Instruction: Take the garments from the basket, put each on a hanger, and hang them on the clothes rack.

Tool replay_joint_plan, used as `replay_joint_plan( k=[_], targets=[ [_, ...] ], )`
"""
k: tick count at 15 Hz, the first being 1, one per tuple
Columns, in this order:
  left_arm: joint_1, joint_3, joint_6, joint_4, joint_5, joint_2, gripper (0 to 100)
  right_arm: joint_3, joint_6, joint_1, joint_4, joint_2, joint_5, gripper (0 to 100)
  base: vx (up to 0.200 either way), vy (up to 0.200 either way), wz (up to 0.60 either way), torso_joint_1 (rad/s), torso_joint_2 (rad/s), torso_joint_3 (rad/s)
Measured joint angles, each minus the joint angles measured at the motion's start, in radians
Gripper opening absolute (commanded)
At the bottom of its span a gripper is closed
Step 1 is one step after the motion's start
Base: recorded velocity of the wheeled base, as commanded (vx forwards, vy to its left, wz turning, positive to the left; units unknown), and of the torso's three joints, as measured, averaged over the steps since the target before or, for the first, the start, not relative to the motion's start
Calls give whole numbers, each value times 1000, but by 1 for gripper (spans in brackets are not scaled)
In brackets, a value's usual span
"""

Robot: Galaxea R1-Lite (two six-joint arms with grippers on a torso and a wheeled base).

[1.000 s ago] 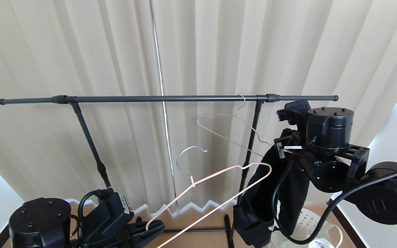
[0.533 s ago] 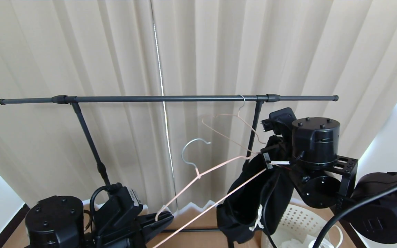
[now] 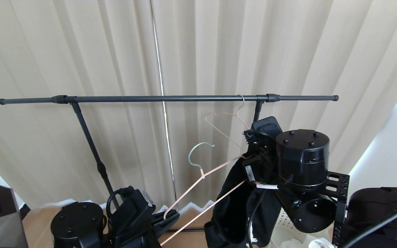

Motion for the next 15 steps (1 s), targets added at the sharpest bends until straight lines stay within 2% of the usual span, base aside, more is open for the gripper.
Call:
replay_joint_plan(
  k=[8,13,14,15],
  targets=[
    [-1,-5,-1,1,0,25,0,-19,84,152,-2,2,3,0,0,0,0,0,0,0],
    [-12,-10,-17,1,11,26,0,-32,124,186,-45,-12,12,0,0,0,0,0,0,0],
    [-13,-9,-19,1,13,26,0,-32,126,189,-52,-14,12,100,0,0,0,0,0,0],
    [-16,-9,-20,1,21,26,0,-32,126,190,-54,-15,12,100,0,0,0,0,0,0]
  ],
)
